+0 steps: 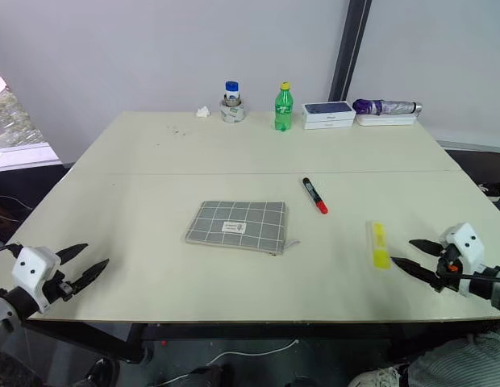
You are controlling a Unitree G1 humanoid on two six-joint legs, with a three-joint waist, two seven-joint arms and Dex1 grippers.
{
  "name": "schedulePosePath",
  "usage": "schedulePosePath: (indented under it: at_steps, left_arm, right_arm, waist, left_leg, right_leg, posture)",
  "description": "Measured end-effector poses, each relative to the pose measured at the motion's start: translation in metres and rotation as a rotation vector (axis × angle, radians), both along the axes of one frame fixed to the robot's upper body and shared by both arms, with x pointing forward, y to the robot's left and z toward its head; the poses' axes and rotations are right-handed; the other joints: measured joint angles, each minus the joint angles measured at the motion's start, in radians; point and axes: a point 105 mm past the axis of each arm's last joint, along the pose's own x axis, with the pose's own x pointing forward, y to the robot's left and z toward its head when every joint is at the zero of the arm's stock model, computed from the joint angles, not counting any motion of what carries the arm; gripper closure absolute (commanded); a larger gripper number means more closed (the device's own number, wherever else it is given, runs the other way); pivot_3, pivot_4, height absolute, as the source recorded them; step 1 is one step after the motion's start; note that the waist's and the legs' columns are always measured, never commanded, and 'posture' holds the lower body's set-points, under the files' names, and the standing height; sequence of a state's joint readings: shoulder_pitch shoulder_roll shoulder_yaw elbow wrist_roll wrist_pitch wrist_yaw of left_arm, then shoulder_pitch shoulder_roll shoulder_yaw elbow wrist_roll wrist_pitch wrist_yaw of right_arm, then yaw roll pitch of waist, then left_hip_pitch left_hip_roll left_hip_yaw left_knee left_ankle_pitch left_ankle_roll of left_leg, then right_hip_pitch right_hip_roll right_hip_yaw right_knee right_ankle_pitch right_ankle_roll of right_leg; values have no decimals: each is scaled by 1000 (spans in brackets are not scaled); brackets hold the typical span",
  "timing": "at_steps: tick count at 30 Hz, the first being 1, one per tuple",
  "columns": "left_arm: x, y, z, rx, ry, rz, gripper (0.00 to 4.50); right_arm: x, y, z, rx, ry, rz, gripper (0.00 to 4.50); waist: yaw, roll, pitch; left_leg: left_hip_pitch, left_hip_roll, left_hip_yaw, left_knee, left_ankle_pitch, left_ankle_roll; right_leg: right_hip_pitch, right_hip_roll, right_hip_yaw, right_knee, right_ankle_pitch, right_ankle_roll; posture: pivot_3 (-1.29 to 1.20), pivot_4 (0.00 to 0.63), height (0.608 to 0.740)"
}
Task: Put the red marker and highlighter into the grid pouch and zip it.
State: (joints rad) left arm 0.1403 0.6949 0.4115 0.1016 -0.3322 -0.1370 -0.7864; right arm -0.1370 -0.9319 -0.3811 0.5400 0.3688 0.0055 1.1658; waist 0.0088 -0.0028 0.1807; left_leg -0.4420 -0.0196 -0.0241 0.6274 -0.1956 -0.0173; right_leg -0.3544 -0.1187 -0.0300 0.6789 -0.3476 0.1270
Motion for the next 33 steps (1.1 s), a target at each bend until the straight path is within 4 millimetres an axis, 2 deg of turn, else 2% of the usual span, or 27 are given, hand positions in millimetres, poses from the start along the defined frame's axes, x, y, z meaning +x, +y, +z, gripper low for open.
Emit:
schedulePosePath:
  at_steps: [8,13,22,25,30,33]
  left_arm:
    - [14,-5,12,48,-58,-11,1281]
    - [15,-7,6,79,-51,-34,1281]
    - [22,-11,9,127,-87,-62,1281]
    - [30,-16,8,171,-108,-87,1281]
    - [53,-28,18,264,-171,-143,1281]
    - [67,-34,18,339,-185,-188,1281]
  right_arm:
    - [8,5,7,0,-34,10,965]
    - [12,9,8,5,-44,17,965]
    - [27,47,17,32,-99,107,965]
    - [35,67,19,63,-121,139,1817]
    - [51,114,23,78,-167,226,4328]
    - [66,141,23,58,-200,244,4429]
  waist:
    - [2,0,0]
    - [0,0,0]
    - [1,0,0]
    - [1,0,0]
    - [1,0,0]
    - [0,0,0]
  left_leg:
    - [0,0,0,0,0,0]
    - [0,0,0,0,0,0]
    - [0,0,0,0,0,0]
    - [0,0,0,0,0,0]
    - [0,-1,0,0,0,0]
    - [0,-2,0,0,0,-1]
  right_leg:
    - [0,0,0,0,0,0]
    - [0,0,0,0,0,0]
    - [0,0,0,0,0,0]
    - [0,0,0,0,0,0]
    - [0,1,0,0,0,1]
    - [-1,1,-1,1,0,1]
  posture:
    - [0,150,740]
    - [0,150,740]
    - [0,150,740]
    - [0,150,740]
    - [0,150,740]
    - [0,150,740]
